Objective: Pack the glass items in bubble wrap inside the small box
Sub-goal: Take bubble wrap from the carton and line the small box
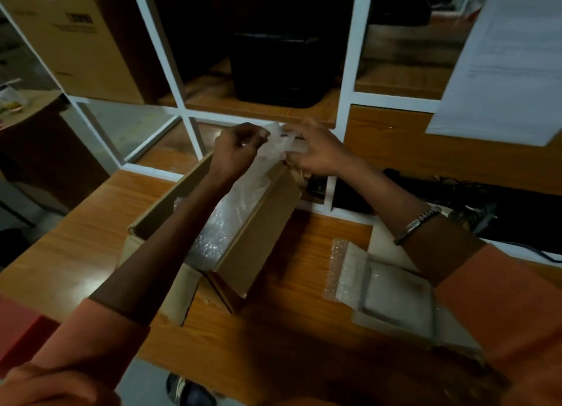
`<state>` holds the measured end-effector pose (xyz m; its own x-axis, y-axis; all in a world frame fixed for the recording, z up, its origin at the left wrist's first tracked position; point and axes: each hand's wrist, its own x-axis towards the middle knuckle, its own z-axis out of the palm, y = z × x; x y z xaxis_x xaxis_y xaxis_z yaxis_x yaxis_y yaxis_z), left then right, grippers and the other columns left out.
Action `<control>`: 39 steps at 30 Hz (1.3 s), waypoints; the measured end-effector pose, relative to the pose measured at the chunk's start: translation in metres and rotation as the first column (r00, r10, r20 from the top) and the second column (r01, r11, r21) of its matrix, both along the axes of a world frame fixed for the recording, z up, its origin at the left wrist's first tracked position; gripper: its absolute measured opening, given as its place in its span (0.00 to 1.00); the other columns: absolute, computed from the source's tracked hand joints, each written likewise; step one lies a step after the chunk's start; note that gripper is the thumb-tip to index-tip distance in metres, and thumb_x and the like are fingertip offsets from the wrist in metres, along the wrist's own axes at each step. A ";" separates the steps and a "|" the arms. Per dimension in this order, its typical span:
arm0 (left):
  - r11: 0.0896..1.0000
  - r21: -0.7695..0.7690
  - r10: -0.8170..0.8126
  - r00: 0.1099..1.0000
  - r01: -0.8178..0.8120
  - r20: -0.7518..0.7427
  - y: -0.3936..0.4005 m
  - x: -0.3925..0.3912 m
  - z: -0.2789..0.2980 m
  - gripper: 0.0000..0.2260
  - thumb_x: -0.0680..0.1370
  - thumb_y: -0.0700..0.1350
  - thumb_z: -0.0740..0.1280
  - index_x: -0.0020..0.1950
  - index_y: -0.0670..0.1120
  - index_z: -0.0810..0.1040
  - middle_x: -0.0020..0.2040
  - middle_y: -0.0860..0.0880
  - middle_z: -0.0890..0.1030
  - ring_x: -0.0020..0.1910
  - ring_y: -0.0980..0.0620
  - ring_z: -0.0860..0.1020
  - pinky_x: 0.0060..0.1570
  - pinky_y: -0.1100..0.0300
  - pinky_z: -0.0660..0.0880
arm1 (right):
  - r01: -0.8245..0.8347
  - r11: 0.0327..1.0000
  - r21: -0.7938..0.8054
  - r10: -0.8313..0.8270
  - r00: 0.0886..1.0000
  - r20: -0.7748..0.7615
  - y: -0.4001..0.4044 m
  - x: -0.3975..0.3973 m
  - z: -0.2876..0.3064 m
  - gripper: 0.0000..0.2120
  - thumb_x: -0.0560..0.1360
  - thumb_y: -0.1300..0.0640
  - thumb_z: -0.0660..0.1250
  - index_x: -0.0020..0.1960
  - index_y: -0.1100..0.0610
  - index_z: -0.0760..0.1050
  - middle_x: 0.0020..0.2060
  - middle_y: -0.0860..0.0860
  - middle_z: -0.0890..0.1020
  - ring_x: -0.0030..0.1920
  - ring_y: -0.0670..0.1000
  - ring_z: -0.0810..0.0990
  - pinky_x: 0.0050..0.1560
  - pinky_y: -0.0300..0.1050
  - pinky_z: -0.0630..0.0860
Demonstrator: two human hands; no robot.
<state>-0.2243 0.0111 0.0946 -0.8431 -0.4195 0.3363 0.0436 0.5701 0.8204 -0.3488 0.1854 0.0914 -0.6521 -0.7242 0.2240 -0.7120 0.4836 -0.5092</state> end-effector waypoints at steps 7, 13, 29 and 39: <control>0.931 0.349 -0.011 0.963 0.109 -0.271 0.022 -0.005 0.042 0.14 0.87 0.46 0.66 0.65 0.36 0.81 0.59 0.36 0.85 0.55 0.44 0.85 0.56 0.53 0.82 | -0.271 0.923 0.272 0.179 0.930 0.321 0.019 0.011 -0.036 0.25 0.83 0.45 0.67 0.79 0.45 0.68 0.76 0.50 0.73 0.72 0.53 0.74 0.70 0.55 0.74; 0.908 0.340 -0.176 0.960 0.243 -0.218 0.046 -0.008 0.052 0.10 0.88 0.47 0.65 0.63 0.43 0.81 0.56 0.43 0.85 0.55 0.44 0.86 0.58 0.48 0.82 | 0.040 0.999 0.008 -0.041 0.981 0.192 0.020 0.016 -0.037 0.28 0.77 0.34 0.68 0.73 0.43 0.71 0.72 0.52 0.74 0.73 0.57 0.72 0.71 0.60 0.73; 0.860 0.117 -0.508 0.855 0.497 0.101 0.135 -0.055 0.060 0.24 0.78 0.46 0.79 0.72 0.49 0.76 0.54 0.49 0.83 0.41 0.58 0.83 0.36 0.64 0.79 | 0.339 0.803 -0.490 -0.172 0.919 0.354 0.187 0.015 0.081 0.09 0.80 0.51 0.74 0.57 0.53 0.85 0.46 0.47 0.88 0.45 0.43 0.88 0.43 0.36 0.82; 0.799 -0.114 -0.496 0.754 0.591 0.430 0.131 -0.076 0.005 0.07 0.77 0.56 0.77 0.49 0.53 0.85 0.39 0.56 0.86 0.38 0.60 0.83 0.38 0.64 0.76 | 0.774 0.464 -0.430 -0.513 0.631 0.582 0.336 -0.028 0.017 0.05 0.80 0.53 0.72 0.52 0.53 0.84 0.46 0.51 0.88 0.48 0.55 0.88 0.44 0.51 0.84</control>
<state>-0.2998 0.1418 0.0999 -0.9802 0.1975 -0.0133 0.1342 0.7124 0.6888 -0.3764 0.5215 0.1083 -0.9833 0.1600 0.0861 -0.0491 0.2221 -0.9738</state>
